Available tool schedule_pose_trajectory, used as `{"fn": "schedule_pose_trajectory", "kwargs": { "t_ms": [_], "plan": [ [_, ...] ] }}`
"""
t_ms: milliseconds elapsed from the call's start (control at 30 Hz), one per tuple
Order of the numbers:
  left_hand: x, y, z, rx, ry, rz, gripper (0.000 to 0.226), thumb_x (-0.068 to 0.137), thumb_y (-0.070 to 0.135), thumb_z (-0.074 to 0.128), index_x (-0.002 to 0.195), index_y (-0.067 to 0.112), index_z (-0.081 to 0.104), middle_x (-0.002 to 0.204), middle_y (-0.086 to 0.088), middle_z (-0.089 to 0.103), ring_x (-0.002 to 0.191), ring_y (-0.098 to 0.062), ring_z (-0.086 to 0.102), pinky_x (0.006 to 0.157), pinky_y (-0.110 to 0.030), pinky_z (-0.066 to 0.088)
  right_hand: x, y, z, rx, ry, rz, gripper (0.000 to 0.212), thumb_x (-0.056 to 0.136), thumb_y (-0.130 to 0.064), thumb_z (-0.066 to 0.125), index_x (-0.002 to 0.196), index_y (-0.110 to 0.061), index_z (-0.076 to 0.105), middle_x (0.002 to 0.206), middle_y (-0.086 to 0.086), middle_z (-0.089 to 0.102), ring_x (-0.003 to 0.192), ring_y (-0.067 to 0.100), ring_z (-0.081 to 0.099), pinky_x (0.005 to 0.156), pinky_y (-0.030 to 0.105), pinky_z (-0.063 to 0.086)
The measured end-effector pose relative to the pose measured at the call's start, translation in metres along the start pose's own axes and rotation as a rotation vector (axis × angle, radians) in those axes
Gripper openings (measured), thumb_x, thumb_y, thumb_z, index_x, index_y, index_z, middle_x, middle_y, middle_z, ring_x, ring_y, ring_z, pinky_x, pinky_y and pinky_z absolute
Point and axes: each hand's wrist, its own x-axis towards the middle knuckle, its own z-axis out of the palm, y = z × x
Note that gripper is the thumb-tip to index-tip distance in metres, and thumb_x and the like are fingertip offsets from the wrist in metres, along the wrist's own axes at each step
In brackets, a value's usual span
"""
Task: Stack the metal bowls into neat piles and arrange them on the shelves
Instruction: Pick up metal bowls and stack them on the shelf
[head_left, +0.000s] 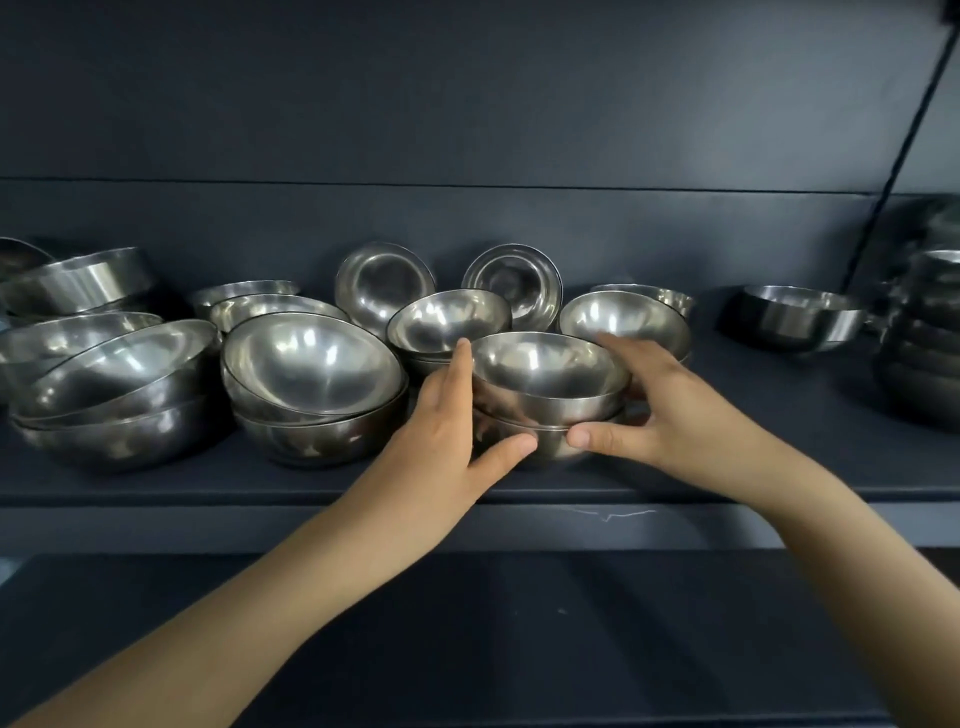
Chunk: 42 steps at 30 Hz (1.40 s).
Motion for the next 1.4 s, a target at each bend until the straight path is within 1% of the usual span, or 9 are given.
{"fn": "schedule_pose_trajectory", "kwargs": {
  "t_ms": [133, 267, 333, 567, 667, 867, 1133, 1267, 1400],
  "plan": [
    [-0.003, 0.004, -0.006, -0.098, 0.004, 0.040, 0.090, 0.084, 0.043, 0.058, 0.149, 0.029, -0.003, 0.145, 0.013, 0.020, 0.111, 0.008, 0.036, 0.096, -0.015, 0.040, -0.011, -0.013, -0.003, 0.072, 0.058, 0.006, 0.103, 0.043, -0.085, 0.063, 0.133, -0.039, 0.040, 0.134, -0.012, 0.044, 0.123, 0.009, 0.047, 0.105, 0.034, 0.043],
    [-0.007, 0.018, -0.013, -0.135, 0.011, 0.105, 0.091, 0.081, 0.044, 0.061, 0.149, 0.031, 0.003, 0.136, 0.019, 0.023, 0.093, 0.019, 0.041, 0.083, -0.007, 0.043, -0.031, -0.039, -0.019, 0.060, 0.130, 0.001, 0.057, 0.051, -0.058, 0.068, 0.099, -0.056, 0.038, 0.106, -0.034, 0.040, 0.102, -0.014, 0.044, 0.086, -0.001, 0.038],
    [-0.007, 0.028, -0.015, -0.150, 0.020, 0.144, 0.090, 0.079, 0.045, 0.062, 0.148, 0.034, 0.005, 0.139, 0.018, 0.024, 0.089, 0.020, 0.042, 0.078, -0.005, 0.042, -0.041, -0.046, -0.029, 0.076, 0.174, 0.013, 0.054, 0.049, -0.057, 0.068, 0.094, -0.056, 0.039, 0.106, -0.032, 0.042, 0.099, -0.007, 0.050, 0.084, 0.005, 0.043],
    [0.000, 0.071, -0.008, -0.230, 0.040, 0.263, 0.090, 0.077, 0.042, 0.067, 0.147, 0.035, 0.011, 0.147, 0.008, 0.032, 0.109, 0.000, 0.054, 0.069, 0.009, 0.034, -0.079, -0.055, -0.069, 0.080, 0.350, 0.005, 0.052, 0.050, -0.057, 0.069, 0.097, -0.054, 0.046, 0.106, -0.027, 0.052, 0.106, 0.003, 0.057, 0.087, 0.017, 0.050],
    [0.004, 0.096, -0.001, -0.215, 0.035, 0.321, 0.090, 0.079, 0.044, 0.065, 0.148, 0.034, 0.008, 0.148, 0.010, 0.029, 0.121, -0.002, 0.048, 0.070, 0.009, 0.034, -0.093, -0.048, -0.094, 0.045, 0.404, 0.031, 0.075, 0.048, -0.062, 0.068, 0.118, -0.041, 0.051, 0.119, -0.020, 0.051, 0.105, 0.003, 0.057, 0.088, 0.018, 0.050],
    [0.026, 0.153, 0.027, -0.133, 0.069, 0.413, 0.091, 0.078, 0.049, 0.063, 0.148, 0.032, 0.009, 0.148, 0.010, 0.028, 0.126, -0.007, 0.042, 0.091, -0.017, 0.031, -0.111, -0.021, -0.144, 0.014, 0.486, 0.033, 0.070, 0.049, -0.058, 0.067, 0.113, -0.040, 0.047, 0.117, -0.017, 0.051, 0.102, 0.003, 0.059, 0.091, 0.020, 0.050],
    [0.091, 0.232, 0.099, -0.165, 0.141, 0.403, 0.088, 0.078, 0.049, 0.064, 0.147, 0.035, 0.011, 0.142, 0.016, 0.031, 0.110, 0.000, 0.052, 0.080, -0.009, 0.036, -0.104, 0.068, -0.236, -0.007, 0.528, -0.026, 0.087, 0.047, -0.064, 0.067, 0.126, -0.031, 0.051, 0.123, -0.014, 0.050, 0.103, 0.005, 0.058, 0.091, 0.022, 0.048],
    [0.136, 0.264, 0.134, -0.214, 0.137, 0.361, 0.087, 0.078, 0.048, 0.066, 0.147, 0.035, 0.014, 0.146, 0.015, 0.034, 0.117, -0.003, 0.050, 0.090, -0.015, 0.036, -0.085, 0.114, -0.283, -0.052, 0.483, -0.003, 0.068, 0.056, -0.057, 0.072, 0.117, -0.034, 0.051, 0.119, -0.009, 0.054, 0.092, -0.003, 0.057, 0.077, 0.010, 0.044],
    [0.171, 0.278, 0.162, -0.203, 0.123, 0.303, 0.087, 0.079, 0.047, 0.066, 0.147, 0.032, 0.014, 0.149, 0.013, 0.031, 0.124, -0.008, 0.046, 0.092, -0.017, 0.034, -0.062, 0.158, -0.305, -0.054, 0.442, 0.030, 0.092, 0.049, -0.066, 0.068, 0.129, -0.024, 0.053, 0.122, -0.003, 0.059, 0.103, 0.012, 0.061, 0.092, 0.030, 0.049]
  ]
}}
